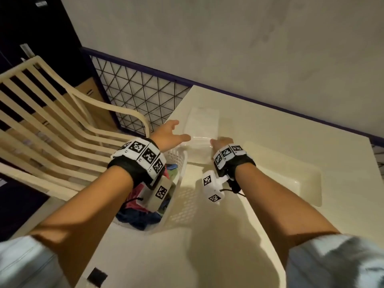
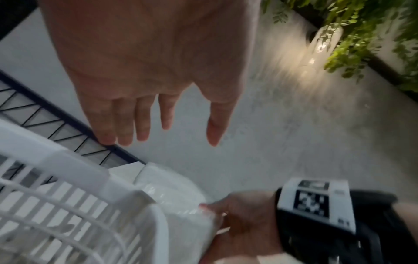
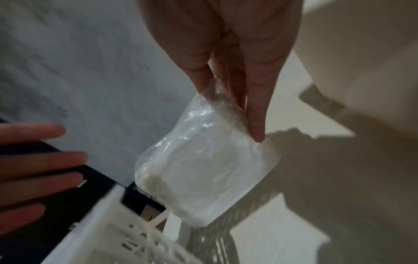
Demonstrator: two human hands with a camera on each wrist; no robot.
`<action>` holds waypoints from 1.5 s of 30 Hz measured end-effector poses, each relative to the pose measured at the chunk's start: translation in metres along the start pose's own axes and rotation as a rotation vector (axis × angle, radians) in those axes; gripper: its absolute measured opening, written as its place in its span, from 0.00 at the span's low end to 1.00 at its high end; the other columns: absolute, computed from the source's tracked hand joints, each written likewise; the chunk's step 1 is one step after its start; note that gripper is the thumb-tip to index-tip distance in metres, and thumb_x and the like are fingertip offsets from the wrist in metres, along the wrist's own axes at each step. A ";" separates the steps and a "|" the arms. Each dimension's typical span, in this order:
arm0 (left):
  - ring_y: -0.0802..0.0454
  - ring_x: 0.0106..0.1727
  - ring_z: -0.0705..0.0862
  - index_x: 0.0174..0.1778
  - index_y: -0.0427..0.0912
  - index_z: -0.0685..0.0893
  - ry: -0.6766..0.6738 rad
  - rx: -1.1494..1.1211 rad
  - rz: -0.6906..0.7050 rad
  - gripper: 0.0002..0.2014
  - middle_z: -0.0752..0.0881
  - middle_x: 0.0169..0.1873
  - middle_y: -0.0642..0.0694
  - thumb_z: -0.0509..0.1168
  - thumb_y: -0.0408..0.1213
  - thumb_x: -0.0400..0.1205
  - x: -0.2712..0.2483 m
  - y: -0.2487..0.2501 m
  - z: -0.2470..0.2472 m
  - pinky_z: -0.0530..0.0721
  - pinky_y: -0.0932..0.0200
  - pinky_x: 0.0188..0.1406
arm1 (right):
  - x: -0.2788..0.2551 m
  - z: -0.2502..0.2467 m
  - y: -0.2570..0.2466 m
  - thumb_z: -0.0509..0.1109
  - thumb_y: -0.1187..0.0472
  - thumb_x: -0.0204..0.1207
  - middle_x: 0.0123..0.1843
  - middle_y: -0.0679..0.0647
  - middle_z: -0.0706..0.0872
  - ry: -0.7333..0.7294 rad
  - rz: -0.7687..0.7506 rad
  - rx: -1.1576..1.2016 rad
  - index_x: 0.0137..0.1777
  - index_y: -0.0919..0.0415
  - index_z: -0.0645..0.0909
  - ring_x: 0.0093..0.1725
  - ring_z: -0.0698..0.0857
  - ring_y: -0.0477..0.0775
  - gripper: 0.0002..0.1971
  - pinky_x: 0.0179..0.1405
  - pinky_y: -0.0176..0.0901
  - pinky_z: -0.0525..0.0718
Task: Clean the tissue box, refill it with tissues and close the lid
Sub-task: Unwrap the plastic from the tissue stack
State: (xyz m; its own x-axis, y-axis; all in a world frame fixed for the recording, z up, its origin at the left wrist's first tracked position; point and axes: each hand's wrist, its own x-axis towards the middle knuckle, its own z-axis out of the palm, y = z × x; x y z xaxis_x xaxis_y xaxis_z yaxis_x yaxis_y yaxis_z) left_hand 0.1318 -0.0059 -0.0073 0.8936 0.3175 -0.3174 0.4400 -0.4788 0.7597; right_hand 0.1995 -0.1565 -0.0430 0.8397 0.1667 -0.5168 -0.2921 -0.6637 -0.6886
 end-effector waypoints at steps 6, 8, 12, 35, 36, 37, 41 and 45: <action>0.47 0.81 0.56 0.81 0.48 0.47 -0.026 0.037 0.320 0.53 0.54 0.81 0.45 0.77 0.42 0.68 -0.058 0.014 -0.006 0.59 0.49 0.79 | -0.060 -0.060 -0.015 0.67 0.61 0.75 0.45 0.64 0.86 0.077 -0.151 0.318 0.39 0.63 0.80 0.42 0.87 0.62 0.07 0.49 0.56 0.87; 0.51 0.82 0.51 0.80 0.53 0.41 -0.062 0.162 0.486 0.59 0.46 0.81 0.48 0.79 0.42 0.65 -0.086 0.018 -0.002 0.54 0.51 0.79 | -0.094 -0.080 -0.010 0.67 0.61 0.77 0.41 0.61 0.85 0.031 -0.211 0.370 0.47 0.67 0.80 0.36 0.86 0.58 0.08 0.41 0.49 0.89; 0.44 0.82 0.42 0.74 0.66 0.40 0.042 0.516 0.860 0.56 0.41 0.78 0.58 0.76 0.53 0.63 -0.131 0.012 0.017 0.44 0.33 0.79 | -0.160 -0.107 0.014 0.68 0.56 0.75 0.37 0.60 0.85 -0.063 -0.264 0.335 0.52 0.71 0.82 0.32 0.86 0.54 0.16 0.31 0.41 0.88; 0.62 0.69 0.62 0.74 0.49 0.56 -0.182 0.287 0.650 0.52 0.54 0.66 0.58 0.82 0.45 0.60 -0.212 -0.025 0.106 0.60 0.73 0.70 | -0.213 -0.073 0.149 0.57 0.45 0.79 0.54 0.56 0.82 0.135 -0.421 -0.057 0.62 0.61 0.76 0.44 0.79 0.48 0.22 0.38 0.32 0.74; 0.62 0.70 0.60 0.75 0.48 0.55 -0.200 0.302 0.626 0.53 0.54 0.66 0.59 0.82 0.47 0.60 -0.213 -0.023 0.107 0.59 0.69 0.71 | -0.219 -0.076 0.146 0.61 0.48 0.78 0.53 0.52 0.80 0.219 -0.539 -0.067 0.60 0.59 0.76 0.46 0.78 0.47 0.18 0.40 0.33 0.73; 0.62 0.70 0.60 0.75 0.48 0.55 -0.213 0.304 0.612 0.54 0.54 0.66 0.60 0.82 0.48 0.59 -0.213 -0.021 0.109 0.58 0.68 0.72 | -0.225 -0.078 0.145 0.64 0.50 0.77 0.51 0.49 0.78 0.259 -0.651 -0.089 0.59 0.57 0.77 0.46 0.77 0.45 0.15 0.43 0.33 0.72; 0.61 0.64 0.72 0.67 0.58 0.56 -0.229 0.195 0.568 0.48 0.65 0.62 0.60 0.82 0.47 0.59 -0.211 -0.019 0.119 0.69 0.74 0.63 | -0.241 -0.086 0.150 0.70 0.54 0.74 0.64 0.50 0.74 0.060 -0.843 -0.467 0.68 0.55 0.73 0.63 0.72 0.48 0.23 0.62 0.39 0.70; 0.64 0.58 0.77 0.64 0.59 0.56 -0.261 0.117 0.497 0.46 0.71 0.54 0.67 0.83 0.42 0.60 -0.208 -0.016 0.125 0.73 0.82 0.50 | -0.238 -0.088 0.150 0.72 0.52 0.71 0.69 0.53 0.73 -0.020 -0.736 -0.535 0.74 0.55 0.67 0.68 0.67 0.52 0.31 0.64 0.37 0.64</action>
State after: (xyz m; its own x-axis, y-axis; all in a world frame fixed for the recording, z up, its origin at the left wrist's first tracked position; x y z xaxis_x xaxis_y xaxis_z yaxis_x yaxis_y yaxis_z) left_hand -0.0502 -0.1668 -0.0249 0.9814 -0.1748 -0.0789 -0.0453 -0.6113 0.7901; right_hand -0.0040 -0.3604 0.0218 0.7205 0.6916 -0.0515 0.5707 -0.6334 -0.5227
